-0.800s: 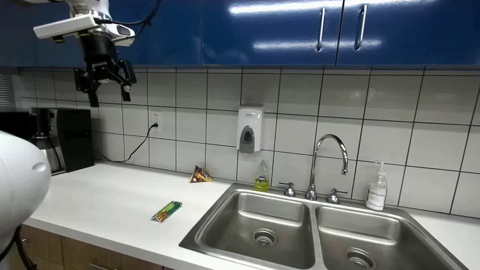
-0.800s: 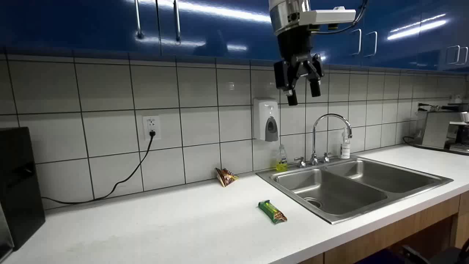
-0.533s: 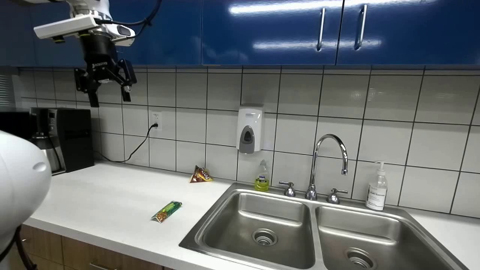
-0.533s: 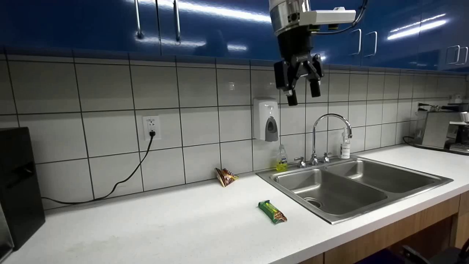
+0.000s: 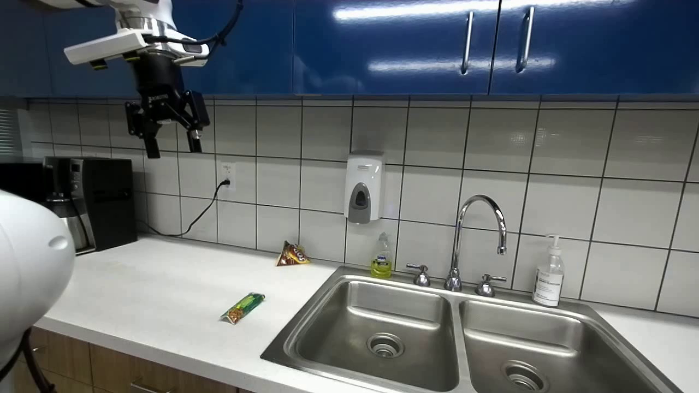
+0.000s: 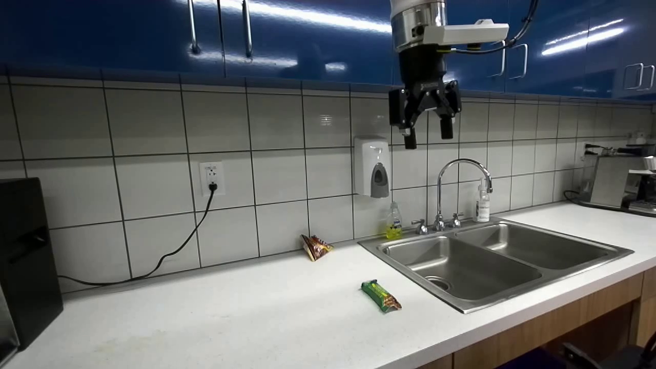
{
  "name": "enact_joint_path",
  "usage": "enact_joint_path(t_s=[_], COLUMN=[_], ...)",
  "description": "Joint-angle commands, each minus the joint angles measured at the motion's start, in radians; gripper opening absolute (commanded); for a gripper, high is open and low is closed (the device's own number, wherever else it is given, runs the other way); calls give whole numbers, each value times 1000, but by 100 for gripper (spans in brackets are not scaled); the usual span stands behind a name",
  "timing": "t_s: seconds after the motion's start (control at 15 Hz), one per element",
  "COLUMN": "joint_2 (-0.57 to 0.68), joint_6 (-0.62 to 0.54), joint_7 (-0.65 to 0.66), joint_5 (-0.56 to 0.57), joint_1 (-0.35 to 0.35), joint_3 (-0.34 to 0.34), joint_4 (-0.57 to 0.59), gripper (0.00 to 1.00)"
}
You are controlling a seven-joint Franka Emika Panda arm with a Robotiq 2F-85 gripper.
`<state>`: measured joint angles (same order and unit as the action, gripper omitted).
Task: Put the chocolate bar inside the sink
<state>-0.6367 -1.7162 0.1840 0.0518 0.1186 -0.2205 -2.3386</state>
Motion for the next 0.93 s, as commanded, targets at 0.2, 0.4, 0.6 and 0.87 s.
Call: enact_joint_path(t_s=[0.2, 0.4, 0.6, 0.87], joint_2=[-38, 2, 65, 204], joint_6=[-118, -201, -295, -435], joint_7=[27, 21, 20, 16], joint_5=[-16, -9, -3, 15], joint_1=[-14, -30, -48, -65], joint_3=[49, 72, 89, 93], joint_4=[-125, -180, -219, -229], gripper=[100, 100, 100, 100])
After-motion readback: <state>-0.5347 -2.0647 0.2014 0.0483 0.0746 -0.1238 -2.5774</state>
